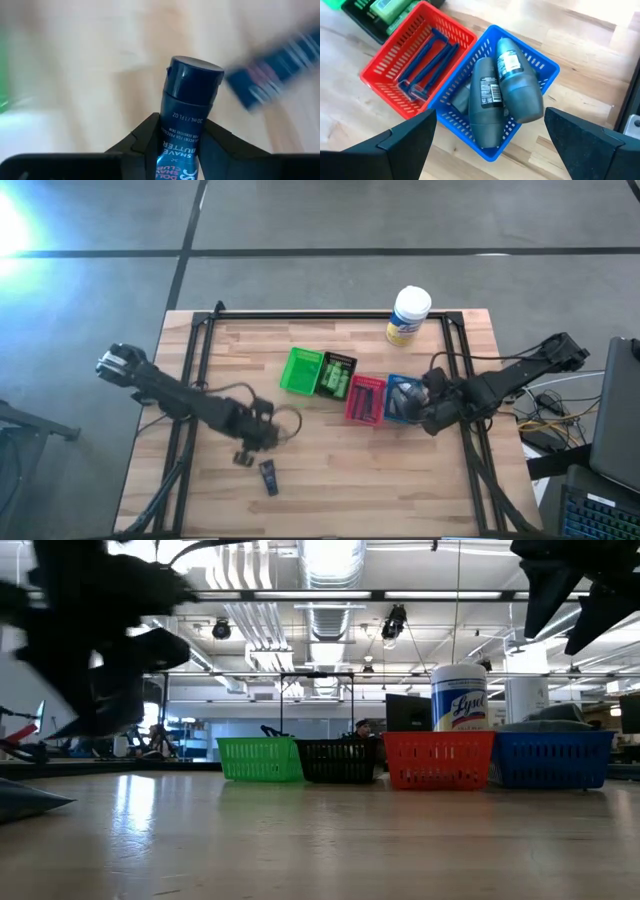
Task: Pick & Place Travel size toiletries
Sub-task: Put the shave cream into the green bin
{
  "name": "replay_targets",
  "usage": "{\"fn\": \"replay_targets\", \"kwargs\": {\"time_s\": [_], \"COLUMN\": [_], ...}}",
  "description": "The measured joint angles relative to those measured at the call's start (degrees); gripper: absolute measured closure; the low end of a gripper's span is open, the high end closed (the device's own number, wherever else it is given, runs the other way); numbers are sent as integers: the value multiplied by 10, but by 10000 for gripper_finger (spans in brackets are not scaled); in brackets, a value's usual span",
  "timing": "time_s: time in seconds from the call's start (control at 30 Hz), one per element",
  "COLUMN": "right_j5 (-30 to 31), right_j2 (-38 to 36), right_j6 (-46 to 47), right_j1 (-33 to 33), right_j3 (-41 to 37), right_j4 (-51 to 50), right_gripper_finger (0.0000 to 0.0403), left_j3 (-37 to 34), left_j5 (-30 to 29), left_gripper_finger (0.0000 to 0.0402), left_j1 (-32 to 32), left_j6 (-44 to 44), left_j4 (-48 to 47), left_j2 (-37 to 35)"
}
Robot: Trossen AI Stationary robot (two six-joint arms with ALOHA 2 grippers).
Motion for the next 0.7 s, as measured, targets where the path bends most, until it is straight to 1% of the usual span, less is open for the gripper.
{"fn": "replay_targets", "kwargs": {"time_s": [0.1,0.17,0.27,0.33,0.43,0.5,0.6,0.7], "right_j5": [1,1,15,16,18,18,19,19], "right_j2": [-8,-12,-12,-12,-11,-11,-12,-12], "right_j6": [20,30,41,44,51,59,67,75], "right_j1": [0,0,0,0,-2,-2,-3,-3], "right_j3": [0,-1,-2,-2,-3,-3,-4,-5], "right_j4": [-10,-14,-14,-14,-14,-14,-14,-13], "right_gripper_finger": [35,35,35,35,35,35,35,35], "left_j3": [11,22,33,33,32,32,32,36], "left_j5": [-41,-52,-53,-54,-36,-13,6,32], "left_gripper_finger": [289,289,289,291,301,312,324,327], "left_j1": [63,115,201,257,332,369,402,414], "left_j6": [-103,-174,-279,-325,-363,-378,-388,-399], "left_j4": [0,12,69,113,156,174,195,232], "left_j2": [-21,-35,-54,-59,-50,-34,-3,27]}}
